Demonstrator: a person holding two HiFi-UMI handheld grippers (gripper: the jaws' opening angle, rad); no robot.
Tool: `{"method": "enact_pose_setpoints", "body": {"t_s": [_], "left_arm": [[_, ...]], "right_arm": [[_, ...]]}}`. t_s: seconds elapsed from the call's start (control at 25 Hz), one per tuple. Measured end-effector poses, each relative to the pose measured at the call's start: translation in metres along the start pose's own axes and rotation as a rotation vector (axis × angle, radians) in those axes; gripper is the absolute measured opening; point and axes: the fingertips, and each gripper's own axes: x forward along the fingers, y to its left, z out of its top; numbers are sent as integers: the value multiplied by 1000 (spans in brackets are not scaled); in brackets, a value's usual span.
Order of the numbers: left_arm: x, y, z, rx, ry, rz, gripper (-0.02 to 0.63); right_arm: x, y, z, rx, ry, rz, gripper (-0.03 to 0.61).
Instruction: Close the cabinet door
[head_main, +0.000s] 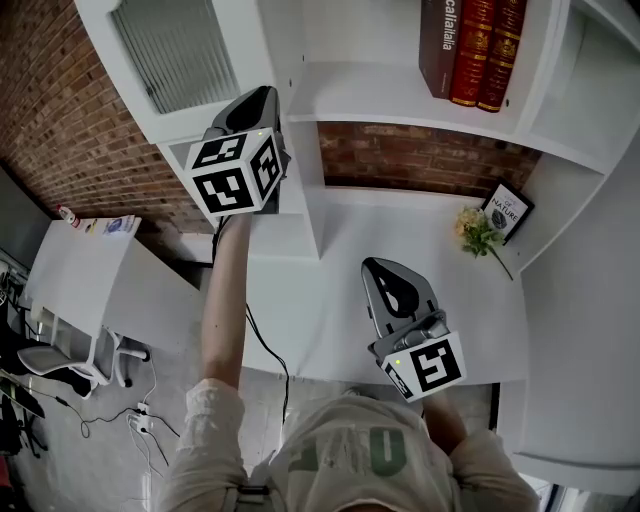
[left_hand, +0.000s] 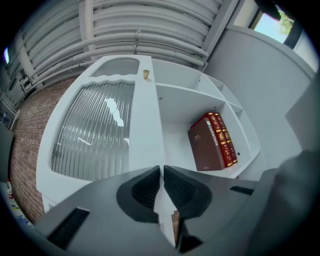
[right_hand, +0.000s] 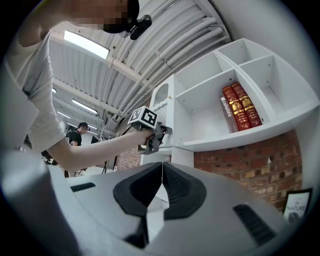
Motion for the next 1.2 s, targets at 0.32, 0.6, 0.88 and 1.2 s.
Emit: {"method": "enact_pose_setpoints", "body": {"t_s": [0.32, 0.6, 0.88, 1.2], "left_arm": [[0, 0, 0, -13, -23, -4, 32], [-1, 1, 1, -29, -42, 1, 32], [-15, -7, 3, -19, -78, 18, 34], [-57, -64, 46, -78, -245, -113, 33]], "right_arm": [[5, -1, -2, -1, 6, 7, 17], [2, -3, -2, 0, 12, -5, 17], [-7, -9, -1, -2, 18, -24, 17], [-17, -18, 12, -23, 4, -63, 17]]}}
